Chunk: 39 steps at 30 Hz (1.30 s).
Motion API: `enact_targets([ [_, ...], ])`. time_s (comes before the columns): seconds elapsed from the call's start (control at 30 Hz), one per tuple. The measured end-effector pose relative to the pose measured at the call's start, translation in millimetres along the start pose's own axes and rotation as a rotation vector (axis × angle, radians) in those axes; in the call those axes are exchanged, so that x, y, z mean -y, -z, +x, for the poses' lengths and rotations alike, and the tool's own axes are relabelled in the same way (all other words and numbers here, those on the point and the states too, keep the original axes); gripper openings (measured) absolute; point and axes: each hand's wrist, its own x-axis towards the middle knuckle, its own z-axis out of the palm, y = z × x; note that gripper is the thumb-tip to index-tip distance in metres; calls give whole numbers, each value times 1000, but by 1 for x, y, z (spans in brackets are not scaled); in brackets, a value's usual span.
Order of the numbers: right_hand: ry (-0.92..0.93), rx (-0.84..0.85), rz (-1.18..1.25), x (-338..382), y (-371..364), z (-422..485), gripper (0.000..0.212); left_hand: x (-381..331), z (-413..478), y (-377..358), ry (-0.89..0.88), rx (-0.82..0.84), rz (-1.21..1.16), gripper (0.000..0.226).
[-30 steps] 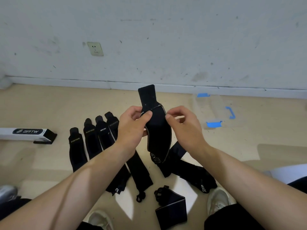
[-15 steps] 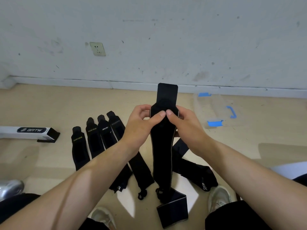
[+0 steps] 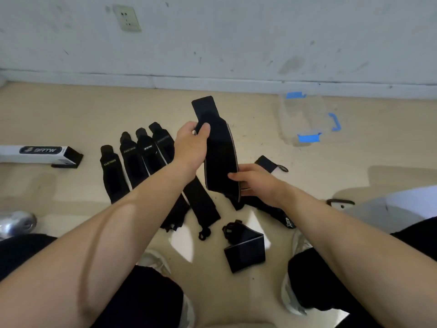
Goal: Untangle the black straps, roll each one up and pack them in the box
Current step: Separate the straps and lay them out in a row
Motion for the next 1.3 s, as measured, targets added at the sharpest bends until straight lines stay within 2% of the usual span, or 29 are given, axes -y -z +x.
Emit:
enact_targets([
  [0.13, -161, 150, 4, -41, -7, 13, 32, 38, 19, -7, 49, -113, 17, 20],
  [0.2, -238, 167, -86, -58, 0, 24, 40, 60, 27, -8, 77, -125, 39, 20],
  [0.23, -265, 139, -171, -69, 6, 30, 39, 71, 31, -7, 100, -114, 53, 21],
  [0.33, -300, 10, -551, -114, 28, 52, 18, 106, 41, -5, 175, -47, 123, 22],
  [0.43, -366, 64, -784, -163, 28, 62, 25, 134, 44, -6, 247, 16, 157, 16],
  [0.5, -331, 148, -954, -191, 14, 60, 28, 147, 47, -6, 275, 36, 167, 14],
  [0.63, -167, 260, -1338, -235, -14, 52, 59, 164, 56, -2, 320, 27, 185, 17],
  [0.7, -143, 235, -1470, -248, -22, 48, 68, 168, 58, -4, 336, 33, 192, 16],
  [0.8, -126, 173, -1555, -257, -26, 46, 66, 174, 59, -7, 338, 46, 200, 18],
  [0.9, -120, 191, -1550, -259, -24, 46, 53, 175, 58, -11, 333, 56, 202, 16],
  [1.0, -210, 329, -1445, -247, -19, 47, 39, 175, 57, -12, 325, 64, 205, 22],
  [1.07, -380, 408, -1171, -231, -18, 46, 41, 172, 57, -12, 318, 72, 201, 22],
  [1.13, -495, 393, -833, -207, -16, 47, 37, 167, 56, -13, 297, 82, 195, 23],
  [1.2, -477, 331, -638, -177, -9, 54, 32, 157, 53, -14, 259, 92, 187, 26],
  [1.3, -409, 264, -493, -115, 3, 53, 40, 131, 50, -16, 203, 86, 155, 28],
])
